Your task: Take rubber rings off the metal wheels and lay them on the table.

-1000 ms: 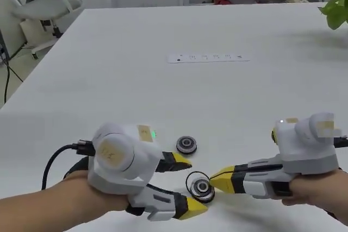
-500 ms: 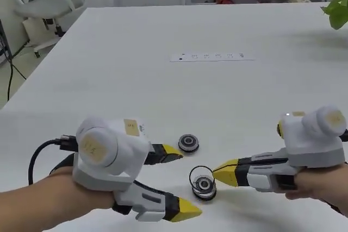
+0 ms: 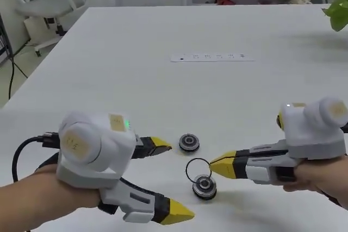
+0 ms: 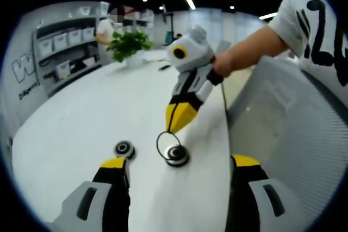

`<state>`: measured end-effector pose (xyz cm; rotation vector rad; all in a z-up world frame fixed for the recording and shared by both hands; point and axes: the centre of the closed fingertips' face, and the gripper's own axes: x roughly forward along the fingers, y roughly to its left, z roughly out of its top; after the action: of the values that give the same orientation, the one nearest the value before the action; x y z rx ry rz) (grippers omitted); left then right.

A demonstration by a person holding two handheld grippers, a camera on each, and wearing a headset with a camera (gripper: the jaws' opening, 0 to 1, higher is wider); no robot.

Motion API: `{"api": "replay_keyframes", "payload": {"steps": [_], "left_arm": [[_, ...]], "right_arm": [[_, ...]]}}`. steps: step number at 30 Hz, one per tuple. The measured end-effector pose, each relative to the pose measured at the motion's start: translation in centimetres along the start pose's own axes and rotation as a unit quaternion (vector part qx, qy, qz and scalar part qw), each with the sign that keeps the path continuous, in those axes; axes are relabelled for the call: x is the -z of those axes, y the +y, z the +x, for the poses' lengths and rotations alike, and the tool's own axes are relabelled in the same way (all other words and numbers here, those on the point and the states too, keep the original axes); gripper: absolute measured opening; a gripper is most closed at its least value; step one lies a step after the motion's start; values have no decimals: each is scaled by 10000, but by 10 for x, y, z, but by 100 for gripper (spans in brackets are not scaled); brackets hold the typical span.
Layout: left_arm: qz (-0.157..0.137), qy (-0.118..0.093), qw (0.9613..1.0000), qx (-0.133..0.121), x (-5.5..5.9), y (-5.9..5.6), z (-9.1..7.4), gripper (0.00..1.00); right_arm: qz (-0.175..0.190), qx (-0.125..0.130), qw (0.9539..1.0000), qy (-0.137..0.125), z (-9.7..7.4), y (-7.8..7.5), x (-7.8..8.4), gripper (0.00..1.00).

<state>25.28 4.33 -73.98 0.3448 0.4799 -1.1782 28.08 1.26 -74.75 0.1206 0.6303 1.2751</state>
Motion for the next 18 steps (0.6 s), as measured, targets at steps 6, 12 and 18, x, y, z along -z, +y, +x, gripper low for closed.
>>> {"api": "replay_keyframes", "payload": {"steps": [6, 12, 18], "left_arm": [[-56, -12, 9999, -88, 3, 3, -8, 81], [-91, 3, 9998, -182, 8, 8, -16, 83], [-182, -27, 9994, -307, 10, 14, -23, 86]], "right_arm": [[-52, -28, 10000, 2, 3, 1, -5, 0], [-91, -62, 9999, 28, 7, 3, -9, 0], [-150, -116, 9998, 55, 13, 4, -12, 0]]}}
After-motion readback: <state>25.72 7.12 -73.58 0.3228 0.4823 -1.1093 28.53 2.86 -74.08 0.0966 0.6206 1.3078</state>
